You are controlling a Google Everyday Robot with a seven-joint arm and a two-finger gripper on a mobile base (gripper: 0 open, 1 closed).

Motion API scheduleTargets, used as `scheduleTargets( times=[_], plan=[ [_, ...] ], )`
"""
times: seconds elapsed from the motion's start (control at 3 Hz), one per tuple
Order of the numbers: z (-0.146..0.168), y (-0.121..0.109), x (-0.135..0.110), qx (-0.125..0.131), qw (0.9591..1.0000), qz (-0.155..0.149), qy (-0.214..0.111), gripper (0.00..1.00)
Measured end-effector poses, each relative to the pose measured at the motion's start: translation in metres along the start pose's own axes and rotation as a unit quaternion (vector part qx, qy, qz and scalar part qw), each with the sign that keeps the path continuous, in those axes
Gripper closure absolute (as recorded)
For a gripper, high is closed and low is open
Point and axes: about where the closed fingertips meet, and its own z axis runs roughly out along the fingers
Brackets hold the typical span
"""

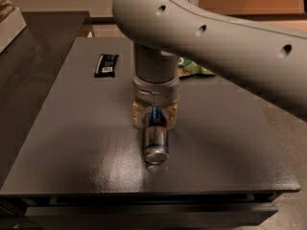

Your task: Place redbull can upright

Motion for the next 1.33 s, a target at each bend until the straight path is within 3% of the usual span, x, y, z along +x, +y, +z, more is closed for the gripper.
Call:
scheduleTargets(
  times=[0.33,0.67,1.0,1.33],
  plan=[
    [-0.006,-0.002,0.000,0.006,1.0000,0.000,-0.002,0.73],
    [-0.012,-0.007,-0.002,0.033,0.9994,-0.004,0.009,0.95],
    [-0.024,-0.021,-0.009,0.091,0.9948,-0.033,0.031,1.00],
    [-0.042,-0.043,-0.010,0.163,0.9809,-0.084,0.067,1.00]
  ],
)
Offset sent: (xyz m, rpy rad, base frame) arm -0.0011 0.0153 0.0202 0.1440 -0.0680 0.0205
